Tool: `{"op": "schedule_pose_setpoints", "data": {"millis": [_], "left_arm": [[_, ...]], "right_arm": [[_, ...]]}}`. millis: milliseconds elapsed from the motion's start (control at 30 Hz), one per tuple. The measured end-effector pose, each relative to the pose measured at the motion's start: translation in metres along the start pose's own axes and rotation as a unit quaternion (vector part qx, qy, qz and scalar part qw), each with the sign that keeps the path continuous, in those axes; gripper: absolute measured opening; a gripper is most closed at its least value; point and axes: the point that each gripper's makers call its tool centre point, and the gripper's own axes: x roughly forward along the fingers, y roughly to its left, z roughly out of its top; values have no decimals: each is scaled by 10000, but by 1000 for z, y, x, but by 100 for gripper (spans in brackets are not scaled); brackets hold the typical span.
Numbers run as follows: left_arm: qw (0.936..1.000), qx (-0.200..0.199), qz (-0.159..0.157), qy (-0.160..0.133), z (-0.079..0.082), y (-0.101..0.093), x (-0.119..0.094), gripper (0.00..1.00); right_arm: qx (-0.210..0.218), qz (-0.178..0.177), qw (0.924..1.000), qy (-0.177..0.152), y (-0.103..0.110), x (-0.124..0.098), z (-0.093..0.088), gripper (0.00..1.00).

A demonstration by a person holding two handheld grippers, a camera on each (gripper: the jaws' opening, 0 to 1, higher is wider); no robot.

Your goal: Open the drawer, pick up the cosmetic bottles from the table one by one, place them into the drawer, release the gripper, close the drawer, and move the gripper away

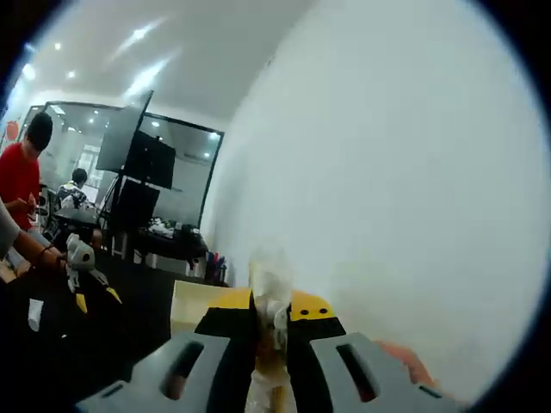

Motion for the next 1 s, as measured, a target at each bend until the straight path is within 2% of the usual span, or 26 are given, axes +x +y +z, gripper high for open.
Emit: {"op": "schedule_pose_setpoints", "data": {"millis": [167,200,267,300,400,433,533,600,733,833,1000], "left_arm": [[10000,-21,9,-69,3,1,1,59],[9999,-52,13,-102,5,2,1,59],[9999,-94,49,-103,5,3,1,56],[9999,-95,60,-49,2,4,3,54],[9989,17,-50,465,-16,-1,8,55],[9984,88,-100,549,-18,-3,10,56],[9988,5,-120,485,-16,-2,11,59],[9989,-105,-118,440,-13,-2,10,59],[9989,-62,-58,471,-15,-2,11,59],[9989,-69,-36,472,-16,-2,11,59],[9988,-26,-19,489,-17,-3,11,58]], "right_arm": [[-31,190,9994,304,-16,11,-5,9],[-28,174,9993,329,-11,12,-8,9],[49,172,9994,294,-16,15,-14,9],[223,142,9994,201,-20,17,-17,9],[575,289,9979,121,-25,23,-31,9],[536,272,9981,115,-23,23,-35,9],[598,299,9975,210,-18,21,-46,9],[665,349,9969,224,-23,21,-51,9],[816,522,9949,270,-17,18,-61,9],[639,584,9949,523,-9,18,-73,9],[785,584,9938,532,-11,14,-84,10]]}}
